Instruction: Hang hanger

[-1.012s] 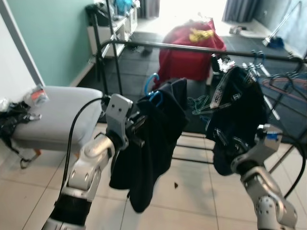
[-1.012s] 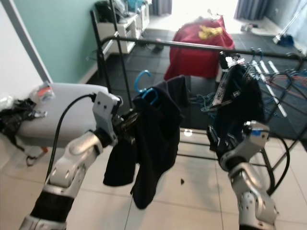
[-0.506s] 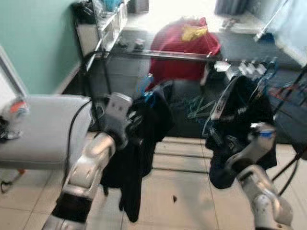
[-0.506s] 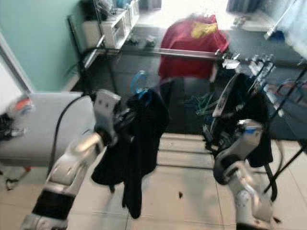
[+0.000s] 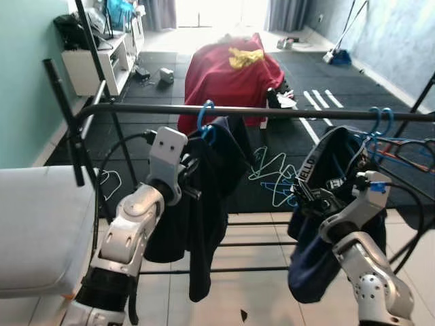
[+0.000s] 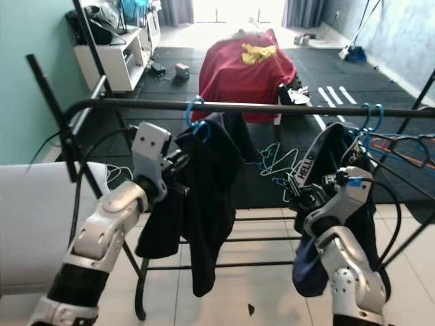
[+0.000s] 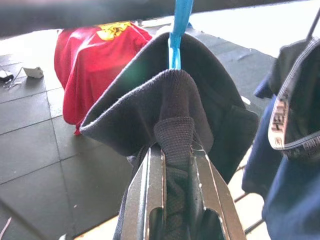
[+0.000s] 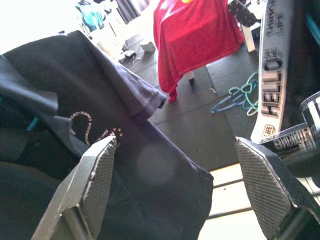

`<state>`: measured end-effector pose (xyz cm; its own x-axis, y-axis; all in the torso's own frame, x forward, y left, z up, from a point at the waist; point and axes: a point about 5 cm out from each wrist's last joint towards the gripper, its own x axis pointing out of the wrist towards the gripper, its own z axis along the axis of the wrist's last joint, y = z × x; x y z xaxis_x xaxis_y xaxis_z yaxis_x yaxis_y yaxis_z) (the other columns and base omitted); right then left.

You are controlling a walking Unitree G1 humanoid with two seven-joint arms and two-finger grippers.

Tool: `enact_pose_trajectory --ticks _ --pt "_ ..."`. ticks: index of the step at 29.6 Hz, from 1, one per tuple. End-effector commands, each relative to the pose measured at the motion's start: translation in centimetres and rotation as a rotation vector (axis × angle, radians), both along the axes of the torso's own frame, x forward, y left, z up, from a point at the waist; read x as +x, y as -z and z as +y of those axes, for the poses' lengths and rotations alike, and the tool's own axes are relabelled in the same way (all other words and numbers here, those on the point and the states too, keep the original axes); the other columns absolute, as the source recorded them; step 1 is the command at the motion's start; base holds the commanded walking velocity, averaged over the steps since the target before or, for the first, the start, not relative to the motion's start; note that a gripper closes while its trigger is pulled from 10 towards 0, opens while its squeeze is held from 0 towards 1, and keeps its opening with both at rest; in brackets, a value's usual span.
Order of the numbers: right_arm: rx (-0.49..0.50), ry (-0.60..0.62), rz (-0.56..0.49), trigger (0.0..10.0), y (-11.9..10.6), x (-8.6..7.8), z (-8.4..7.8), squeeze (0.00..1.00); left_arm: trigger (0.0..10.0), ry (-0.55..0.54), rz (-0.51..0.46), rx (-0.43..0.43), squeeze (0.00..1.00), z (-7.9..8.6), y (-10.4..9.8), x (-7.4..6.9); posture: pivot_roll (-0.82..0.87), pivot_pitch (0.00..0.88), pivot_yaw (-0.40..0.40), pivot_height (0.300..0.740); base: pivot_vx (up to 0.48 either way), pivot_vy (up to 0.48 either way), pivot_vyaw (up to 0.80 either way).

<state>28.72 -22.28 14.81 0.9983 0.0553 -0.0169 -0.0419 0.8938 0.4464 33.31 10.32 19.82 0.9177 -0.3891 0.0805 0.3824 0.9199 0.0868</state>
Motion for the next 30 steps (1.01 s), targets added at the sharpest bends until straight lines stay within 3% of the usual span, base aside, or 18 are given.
enact_pose_trajectory --ticks 1,3,5,10,11,12,13,17,20,22,24,30 --pt "0.001 -0.004 -0.004 10.0 -0.1 -0.1 0.0 0.00 10.0 -0.026 -0.039 -0.026 0.00 0.4 -0.8 0.0 -0.07 0.062 -0.035 0.740 0.304 0.000 0.00" --pt "0.001 -0.004 -0.004 10.0 -0.1 -0.1 0.0 0.00 10.0 -0.026 -0.039 -0.026 0.00 0.4 -0.8 0.0 -0.07 0.062 -0.035 0.740 0.304 0.000 0.00" --pt "-0.009 -0.002 0.006 10.0 0.0 -0.2 -0.1 0.00 10.0 -0.092 0.054 0.034 0.00 1.2 0.9 0.0 -0.07 0.062 -0.034 0.740 0.000 0.000 0.00" --pt "-0.011 0.003 0.013 10.0 0.1 -0.2 -0.2 0.00 10.0 -0.121 0.189 0.080 0.00 1.8 3.0 -0.4 -0.07 0.063 -0.034 0.740 0.000 0.000 0.00" --pt "-0.011 0.003 0.014 10.0 0.1 -0.2 -0.1 0.00 10.0 -0.117 0.202 0.078 0.11 1.7 3.2 -0.5 -0.07 0.063 -0.034 0.740 0.000 0.000 0.00" --pt "-0.011 0.003 0.014 10.0 0.1 -0.2 -0.1 0.00 10.0 -0.117 0.202 0.078 0.11 1.7 3.2 -0.5 -0.07 0.063 -0.034 0.740 0.000 0.000 0.00" --pt "-0.011 0.003 0.014 10.0 0.1 -0.1 -0.1 0.00 10.0 -0.110 0.215 0.079 0.99 1.7 3.5 -0.6 -0.06 0.072 -0.037 0.740 0.000 0.000 0.00" --pt "-0.009 0.002 0.016 10.0 0.1 -0.1 -0.1 0.00 10.0 -0.075 0.223 0.070 1.00 1.3 3.5 -0.9 -0.06 0.074 -0.037 0.740 0.000 0.000 0.00" --pt "-0.008 0.003 0.016 10.0 0.1 -0.1 -0.2 0.00 10.0 0.045 0.185 0.030 1.00 0.2 2.9 -1.6 -0.06 0.076 -0.038 0.740 0.000 0.000 0.00" --pt "-0.008 0.003 0.016 10.0 0.1 -0.1 -0.2 0.00 10.0 0.064 0.178 0.022 1.00 0.1 2.8 -1.7 -0.06 0.076 -0.038 0.740 0.000 0.000 0.00" --pt "-0.006 0.002 0.016 10.0 0.1 -0.1 -0.2 0.00 10.0 0.089 0.125 0.014 1.00 0.8 2.3 -2.2 -0.06 0.081 -0.036 0.740 0.000 0.000 0.00" --pt "-0.008 0.006 0.015 10.0 0.2 -0.3 -0.3 0.00 10.0 0.098 0.109 0.007 1.00 2.6 2.8 -3.9 -0.05 0.087 -0.034 0.740 0.000 0.000 0.00"
